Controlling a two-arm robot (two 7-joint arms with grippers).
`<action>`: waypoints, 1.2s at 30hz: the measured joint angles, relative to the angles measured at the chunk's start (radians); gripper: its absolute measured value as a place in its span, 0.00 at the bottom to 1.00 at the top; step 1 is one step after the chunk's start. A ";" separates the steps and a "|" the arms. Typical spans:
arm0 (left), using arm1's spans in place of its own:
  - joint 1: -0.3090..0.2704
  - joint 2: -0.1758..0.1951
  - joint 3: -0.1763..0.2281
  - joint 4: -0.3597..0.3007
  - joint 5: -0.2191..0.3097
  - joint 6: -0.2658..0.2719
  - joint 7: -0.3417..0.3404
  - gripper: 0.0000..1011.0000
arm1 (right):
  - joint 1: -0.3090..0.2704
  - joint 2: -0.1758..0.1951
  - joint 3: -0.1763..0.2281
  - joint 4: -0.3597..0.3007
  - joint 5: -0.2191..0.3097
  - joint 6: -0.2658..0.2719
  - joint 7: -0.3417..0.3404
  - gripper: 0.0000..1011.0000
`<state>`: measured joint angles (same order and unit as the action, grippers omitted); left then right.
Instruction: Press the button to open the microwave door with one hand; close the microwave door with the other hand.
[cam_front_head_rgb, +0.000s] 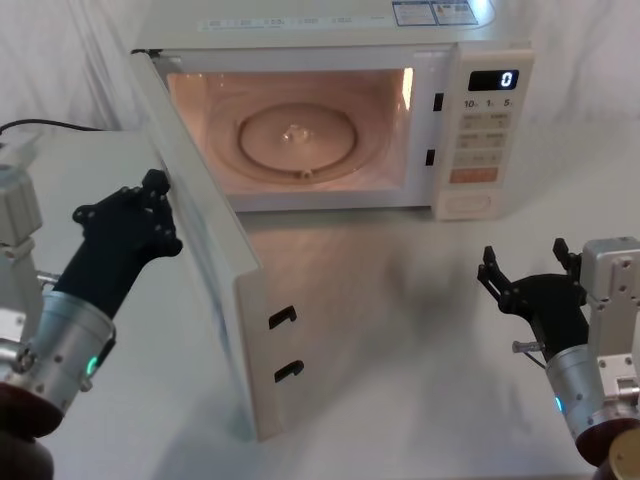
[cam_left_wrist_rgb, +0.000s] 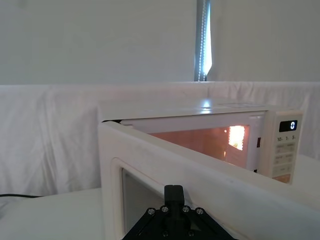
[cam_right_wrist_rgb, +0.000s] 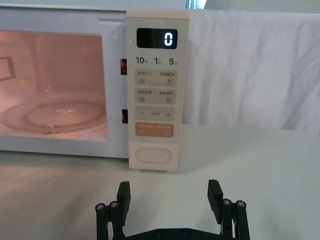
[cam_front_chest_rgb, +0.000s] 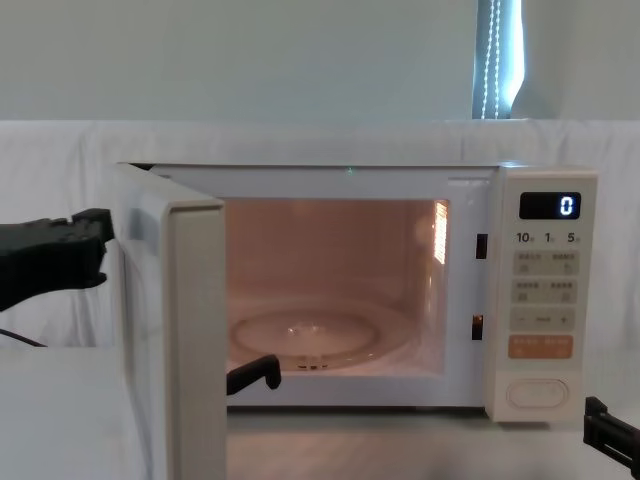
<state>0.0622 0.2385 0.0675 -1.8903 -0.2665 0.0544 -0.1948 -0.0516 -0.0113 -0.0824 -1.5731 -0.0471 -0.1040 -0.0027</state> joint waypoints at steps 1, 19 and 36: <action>-0.005 0.000 0.003 0.005 0.000 0.001 -0.001 0.00 | 0.000 0.000 0.000 0.000 0.000 0.000 0.000 0.99; -0.130 -0.010 0.077 0.156 0.019 -0.047 -0.018 0.00 | 0.000 0.000 0.000 0.000 0.000 0.000 0.000 0.99; -0.232 -0.049 0.144 0.249 0.029 -0.067 -0.034 0.00 | 0.000 0.000 0.000 0.000 0.000 0.000 0.000 0.99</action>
<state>-0.1694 0.1892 0.2111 -1.6414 -0.2373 -0.0127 -0.2285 -0.0516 -0.0113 -0.0824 -1.5731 -0.0471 -0.1040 -0.0026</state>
